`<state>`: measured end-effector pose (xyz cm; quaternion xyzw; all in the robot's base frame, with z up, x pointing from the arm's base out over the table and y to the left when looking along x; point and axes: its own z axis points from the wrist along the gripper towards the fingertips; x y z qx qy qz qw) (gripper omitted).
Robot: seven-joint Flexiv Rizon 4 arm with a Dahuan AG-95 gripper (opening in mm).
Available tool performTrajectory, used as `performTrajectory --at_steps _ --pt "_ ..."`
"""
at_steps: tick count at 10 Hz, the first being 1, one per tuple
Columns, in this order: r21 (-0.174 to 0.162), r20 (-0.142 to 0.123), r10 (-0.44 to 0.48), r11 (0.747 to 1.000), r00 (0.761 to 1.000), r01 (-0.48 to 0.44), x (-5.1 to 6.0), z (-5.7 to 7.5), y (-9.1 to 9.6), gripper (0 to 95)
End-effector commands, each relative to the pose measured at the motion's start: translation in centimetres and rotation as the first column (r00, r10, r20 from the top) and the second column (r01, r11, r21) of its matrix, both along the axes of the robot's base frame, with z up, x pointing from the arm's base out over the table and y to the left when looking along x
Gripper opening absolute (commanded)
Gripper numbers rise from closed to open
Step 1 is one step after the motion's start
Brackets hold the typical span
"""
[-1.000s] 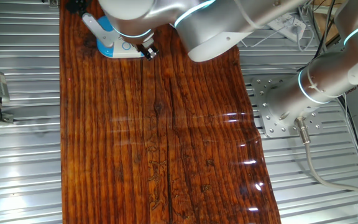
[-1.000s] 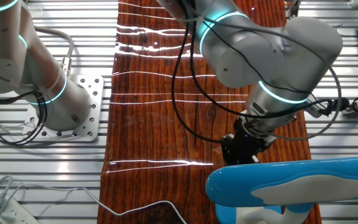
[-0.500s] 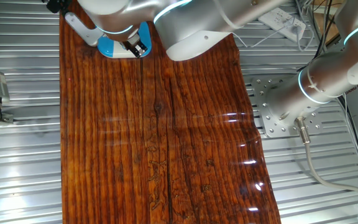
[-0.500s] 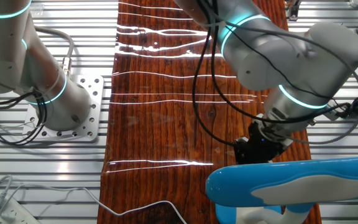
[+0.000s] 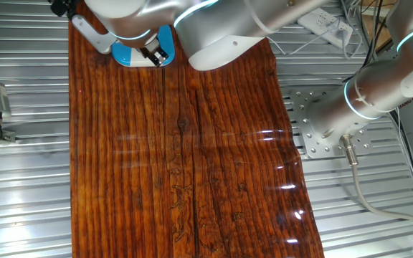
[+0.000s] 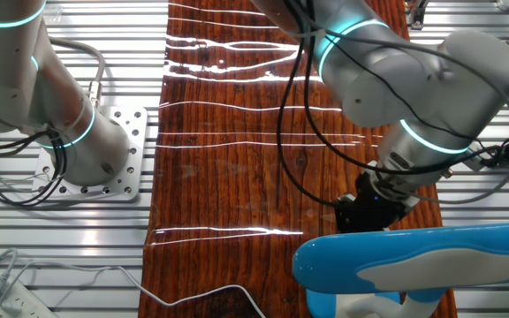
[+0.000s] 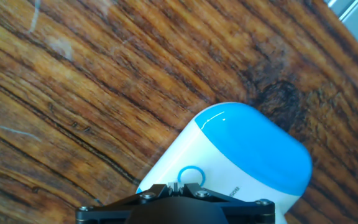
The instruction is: Turn on the desk lamp by pressing the button
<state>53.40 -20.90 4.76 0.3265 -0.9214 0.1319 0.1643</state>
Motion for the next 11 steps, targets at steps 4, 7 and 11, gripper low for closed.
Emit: performTrajectory --at_steps 4,7,11 --pt "0.003 -0.023 0.008 1.0 1.0 -0.008 0.71 0.09 0.03 0.0" --pt "-0.001 -0.025 0.014 1.0 1.0 -0.014 0.76 0.02 -0.01 0.0" --pt "-0.008 -0.028 0.02 1.0 0.999 -0.02 0.69 -0.08 -0.05 0.0"
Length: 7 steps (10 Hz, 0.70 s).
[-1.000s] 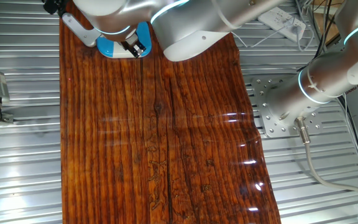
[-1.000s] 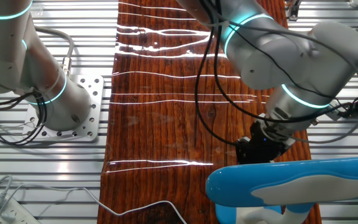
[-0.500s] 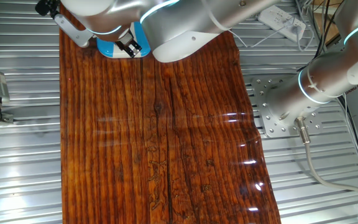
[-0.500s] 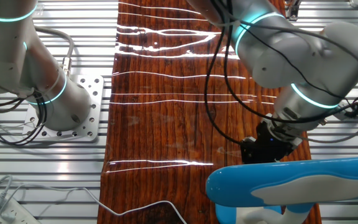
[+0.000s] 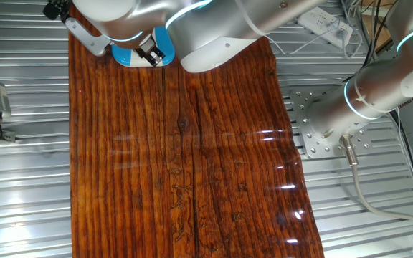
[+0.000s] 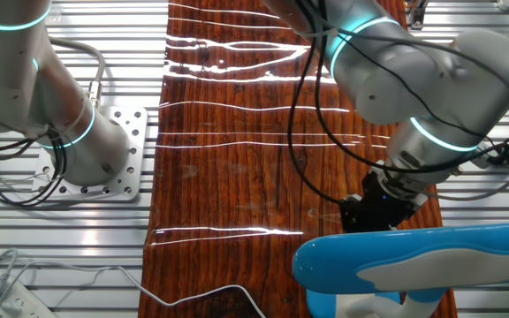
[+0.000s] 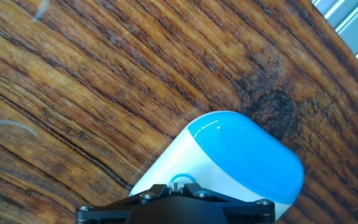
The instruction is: Turn on the desk lamp by pressing the button
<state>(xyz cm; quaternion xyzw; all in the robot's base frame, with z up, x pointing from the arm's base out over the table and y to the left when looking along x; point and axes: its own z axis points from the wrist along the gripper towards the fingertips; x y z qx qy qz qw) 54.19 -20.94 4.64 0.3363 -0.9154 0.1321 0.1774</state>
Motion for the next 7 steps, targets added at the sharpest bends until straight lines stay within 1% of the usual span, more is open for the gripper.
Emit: performTrajectory --at_steps 1,4,7 --pt "-0.001 0.002 0.002 1.0 1.0 -0.002 -0.17 -0.03 -0.04 0.0" --pt "-0.004 0.007 0.007 1.0 1.0 -0.007 -0.45 -0.21 -0.11 0.0" --pt "-0.014 0.002 0.014 1.0 1.0 -0.014 -0.56 -0.29 -0.14 0.0"
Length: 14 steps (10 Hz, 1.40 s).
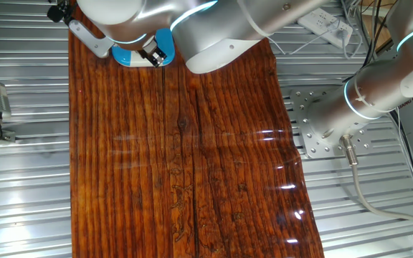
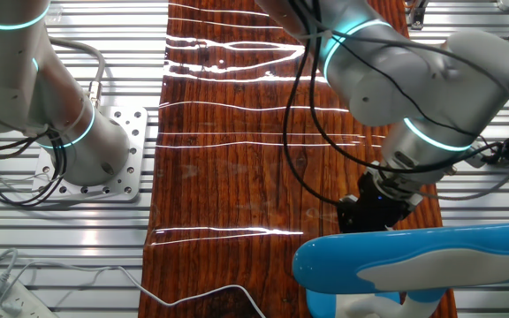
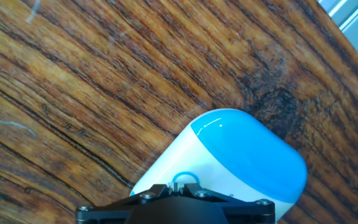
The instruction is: Turn on the desk lamp by pressing the button
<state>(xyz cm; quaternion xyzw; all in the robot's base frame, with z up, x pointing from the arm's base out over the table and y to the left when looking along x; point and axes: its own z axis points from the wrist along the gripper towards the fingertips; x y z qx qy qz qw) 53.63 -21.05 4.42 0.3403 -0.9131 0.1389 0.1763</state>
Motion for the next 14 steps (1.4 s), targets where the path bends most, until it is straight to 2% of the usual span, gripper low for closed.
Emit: performTrajectory --at_steps 1,5,7,9,10,11,12,14 --pt "-0.005 -0.002 0.004 1.0 1.0 -0.004 0.0 -0.1 -0.1 0.0" --pt "-0.007 0.007 0.002 1.0 1.0 -0.002 -0.3 -0.6 -0.2 0.0" --pt "-0.002 0.023 -0.005 1.0 1.0 0.005 -0.5 -1.0 -0.4 0.0" --pt "0.001 0.023 -0.049 0.999 0.999 0.049 -0.9 -1.3 -0.4 0.0" --pt "0.004 0.073 0.024 1.0 0.997 -0.025 -0.9 -1.6 -0.5 0.0" --pt "0.001 0.092 0.052 0.999 0.994 -0.053 -1.0 -1.9 -0.6 0.0" --pt "0.005 0.138 0.072 0.997 0.988 -0.073 -1.2 -2.9 -0.9 0.0" --pt "0.005 0.168 0.045 0.999 0.985 -0.047 -1.9 -3.8 -1.0 0.0"
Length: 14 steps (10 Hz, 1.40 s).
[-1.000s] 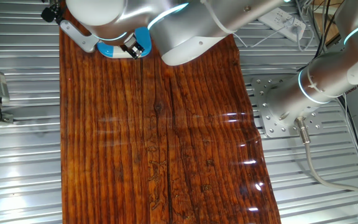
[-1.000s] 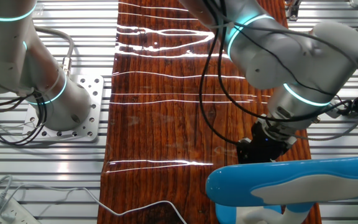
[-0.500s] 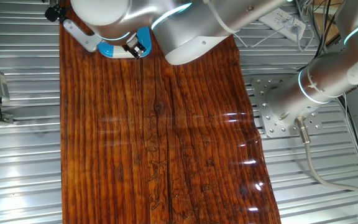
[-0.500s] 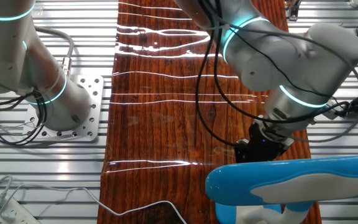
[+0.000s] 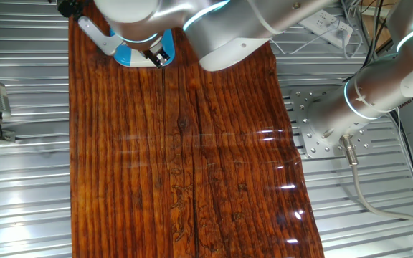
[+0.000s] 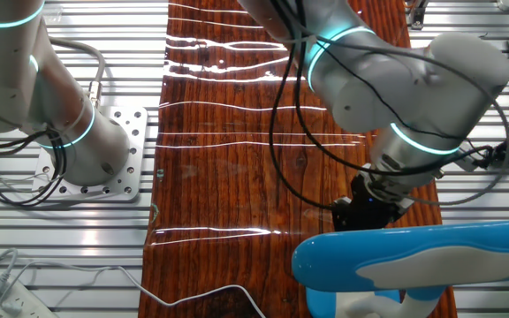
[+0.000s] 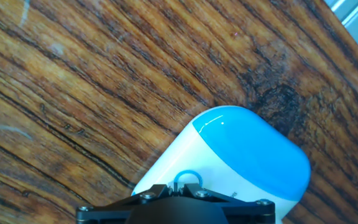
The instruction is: Turn on the desk lamp by pressing the button
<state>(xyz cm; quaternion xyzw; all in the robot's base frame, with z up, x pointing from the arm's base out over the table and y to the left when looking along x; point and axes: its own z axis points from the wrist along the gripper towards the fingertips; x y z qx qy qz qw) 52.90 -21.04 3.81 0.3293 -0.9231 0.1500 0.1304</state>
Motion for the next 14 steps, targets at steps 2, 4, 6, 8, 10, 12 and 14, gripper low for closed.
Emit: performTrajectory --at_steps 2,4,6,8,10,12,14 --pt "-0.071 0.142 0.219 0.975 0.965 -0.21 -1.0 -3.5 -1.1 0.0" --pt "0.001 0.149 0.126 0.992 0.981 -0.127 -0.9 -4.3 -1.2 0.0" --pt "0.046 0.149 0.063 0.996 0.987 -0.071 -1.2 -4.5 -1.2 0.0" --pt "0.049 0.147 0.06 0.996 0.987 -0.068 -1.2 -4.4 -1.2 0.0" --pt "0.058 0.126 0.045 0.997 0.991 -0.052 -1.2 -4.0 -1.1 0.0" --pt "0.051 0.088 0.039 0.998 0.995 -0.043 -0.7 -3.3 -1.1 0.0" --pt "0.056 0.065 0.01 0.998 0.998 -0.014 -0.5 -2.8 -1.0 0.0"
